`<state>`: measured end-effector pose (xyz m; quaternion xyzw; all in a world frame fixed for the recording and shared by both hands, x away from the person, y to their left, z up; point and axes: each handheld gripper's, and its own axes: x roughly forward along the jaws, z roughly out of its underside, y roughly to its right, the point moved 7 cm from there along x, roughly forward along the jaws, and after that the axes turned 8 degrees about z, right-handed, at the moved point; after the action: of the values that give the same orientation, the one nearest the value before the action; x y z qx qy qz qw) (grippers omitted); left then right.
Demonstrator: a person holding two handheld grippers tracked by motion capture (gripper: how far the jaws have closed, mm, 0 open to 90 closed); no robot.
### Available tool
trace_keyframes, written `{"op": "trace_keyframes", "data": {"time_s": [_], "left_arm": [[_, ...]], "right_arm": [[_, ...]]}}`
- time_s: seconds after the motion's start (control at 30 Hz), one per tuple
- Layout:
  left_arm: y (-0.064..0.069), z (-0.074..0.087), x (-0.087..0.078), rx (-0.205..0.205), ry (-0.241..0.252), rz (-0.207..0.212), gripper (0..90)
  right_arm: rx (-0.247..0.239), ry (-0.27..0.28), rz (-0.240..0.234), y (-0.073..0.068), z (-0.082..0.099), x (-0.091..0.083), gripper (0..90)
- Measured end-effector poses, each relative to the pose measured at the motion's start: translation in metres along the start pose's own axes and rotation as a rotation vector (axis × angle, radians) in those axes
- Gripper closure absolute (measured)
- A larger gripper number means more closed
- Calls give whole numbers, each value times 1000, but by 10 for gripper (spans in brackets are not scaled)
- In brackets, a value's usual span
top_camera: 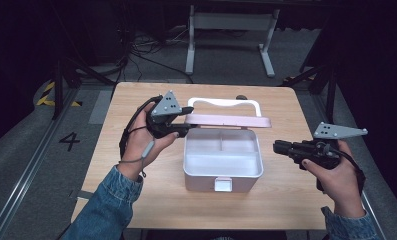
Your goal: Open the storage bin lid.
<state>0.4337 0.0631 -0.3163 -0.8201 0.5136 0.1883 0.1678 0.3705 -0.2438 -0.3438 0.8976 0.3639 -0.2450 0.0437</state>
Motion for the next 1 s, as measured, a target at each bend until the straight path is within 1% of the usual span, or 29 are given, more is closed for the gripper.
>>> {"op": "trace_keyframes", "data": {"time_s": [0.07, 0.1, 0.2, 0.23, 0.27, 0.3, 0.53, 0.7, 0.83, 0.9, 1.0], "left_arm": [[-1, -2, 1, -4, 7, 3, 559], [-3, -3, 1, 1, 13, 1, 559], [-5, -6, 3, -7, 20, 20, 571], [-6, -8, 4, -6, 27, 22, 581], [-6, -9, 5, -13, 30, 32, 601], [-7, -10, 6, -15, 31, 31, 617], [-19, -17, 11, -22, 18, 11, 648], [-29, -20, 14, -45, 28, 11, 665], [-39, -22, 20, -88, 55, 16, 653], [-43, -21, 23, -104, 57, 17, 651], [-46, -21, 26, -105, 53, 9, 655]], "right_arm": [[-2, -1, 5, 1, 0, -1, 796], [0, 0, 4, 0, 1, -1, 796], [1, -1, 11, 2, 2, -3, 795], [1, -2, 15, 2, 3, -3, 795], [1, -3, 18, 2, 3, -4, 795], [1, -3, 20, 3, 4, -5, 794], [10, -1, 32, 5, 7, -10, 792], [18, 1, 43, 7, 10, -14, 790], [29, 3, 47, 9, 11, -16, 789], [28, 3, 48, 9, 12, -17, 789], [30, -2, 49, 9, 14, -17, 787]]}}
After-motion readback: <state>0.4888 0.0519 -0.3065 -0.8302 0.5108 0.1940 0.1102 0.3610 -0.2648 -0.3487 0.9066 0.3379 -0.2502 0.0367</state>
